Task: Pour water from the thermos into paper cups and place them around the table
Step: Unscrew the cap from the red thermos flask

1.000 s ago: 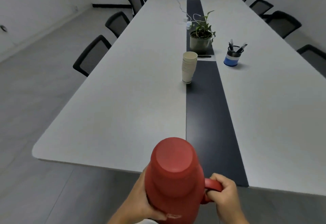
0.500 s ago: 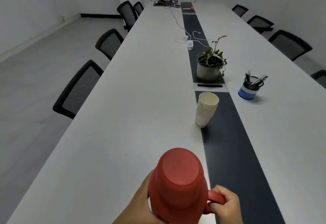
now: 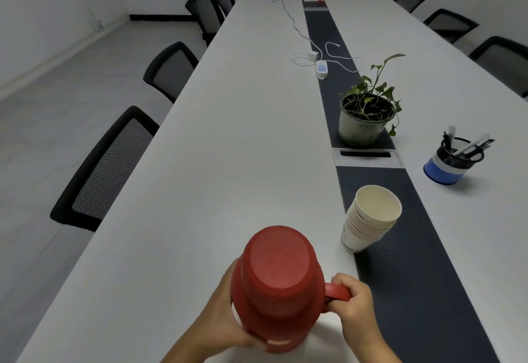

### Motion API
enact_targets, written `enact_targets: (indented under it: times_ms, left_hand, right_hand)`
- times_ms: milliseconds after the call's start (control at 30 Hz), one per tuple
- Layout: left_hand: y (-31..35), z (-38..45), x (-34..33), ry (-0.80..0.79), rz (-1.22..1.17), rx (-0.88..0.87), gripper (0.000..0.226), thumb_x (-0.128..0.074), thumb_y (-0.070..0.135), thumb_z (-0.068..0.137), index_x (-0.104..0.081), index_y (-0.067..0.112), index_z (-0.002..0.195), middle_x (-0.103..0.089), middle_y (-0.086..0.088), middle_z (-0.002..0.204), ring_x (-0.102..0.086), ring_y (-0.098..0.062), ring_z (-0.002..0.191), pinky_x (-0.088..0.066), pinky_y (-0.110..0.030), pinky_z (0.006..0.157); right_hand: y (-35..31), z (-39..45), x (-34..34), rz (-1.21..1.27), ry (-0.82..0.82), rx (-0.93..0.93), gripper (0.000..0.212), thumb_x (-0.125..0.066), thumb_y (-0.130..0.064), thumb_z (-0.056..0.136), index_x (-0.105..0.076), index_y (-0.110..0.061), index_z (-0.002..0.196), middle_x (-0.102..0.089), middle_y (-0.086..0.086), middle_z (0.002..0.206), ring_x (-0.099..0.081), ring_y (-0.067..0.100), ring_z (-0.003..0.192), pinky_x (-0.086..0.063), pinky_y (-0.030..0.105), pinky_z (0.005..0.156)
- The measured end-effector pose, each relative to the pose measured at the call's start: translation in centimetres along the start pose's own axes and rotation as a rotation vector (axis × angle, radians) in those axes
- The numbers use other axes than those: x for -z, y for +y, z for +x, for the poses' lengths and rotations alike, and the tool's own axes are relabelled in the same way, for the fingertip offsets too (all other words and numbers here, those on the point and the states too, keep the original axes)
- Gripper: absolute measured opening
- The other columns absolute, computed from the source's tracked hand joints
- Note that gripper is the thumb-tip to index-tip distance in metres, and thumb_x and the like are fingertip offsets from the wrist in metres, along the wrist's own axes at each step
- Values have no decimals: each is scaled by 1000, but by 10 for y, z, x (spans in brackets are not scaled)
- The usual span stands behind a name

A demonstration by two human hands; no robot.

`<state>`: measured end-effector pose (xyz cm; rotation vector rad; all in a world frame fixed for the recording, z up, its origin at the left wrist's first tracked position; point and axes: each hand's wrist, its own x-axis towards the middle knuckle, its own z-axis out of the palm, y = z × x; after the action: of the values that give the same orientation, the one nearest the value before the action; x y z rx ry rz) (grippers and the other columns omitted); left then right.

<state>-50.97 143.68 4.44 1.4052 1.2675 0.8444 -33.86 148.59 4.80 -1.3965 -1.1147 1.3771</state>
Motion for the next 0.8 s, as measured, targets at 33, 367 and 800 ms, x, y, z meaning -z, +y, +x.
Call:
enact_targets:
  times_ms: [33, 367, 800]
  left_hand:
    - [-1, 1, 40, 43, 5, 44, 116, -82, 23, 32, -21, 46, 128, -36, 17, 139, -37, 13, 123, -32, 0, 92]
    - [-4, 3, 63, 175, 2, 108, 107, -77, 17, 36, -24, 50, 123, -43, 21, 129, -43, 14, 116, -38, -1, 84]
    - [8, -12, 64, 250, -2, 90, 105, -74, 33, 46, -19, 38, 136, -27, 16, 146, -28, -1, 135, -29, -32, 113]
  right_hand:
    - [0, 6, -3, -10, -12, 14, 23, -42, 5, 35, -38, -17, 31, -33, -3, 34, -37, 5, 37, -39, 19, 36]
    - [0, 35, -31, -96, -79, 46, 21, -43, 0, 37, -38, -20, 36, -33, -7, 39, -30, 16, 50, -40, 32, 47]
    - [-110, 11, -50, -814, -449, 529, 48, -42, -31, 76, -35, -34, 123, -42, -14, 118, -42, 3, 111, -34, 11, 88]
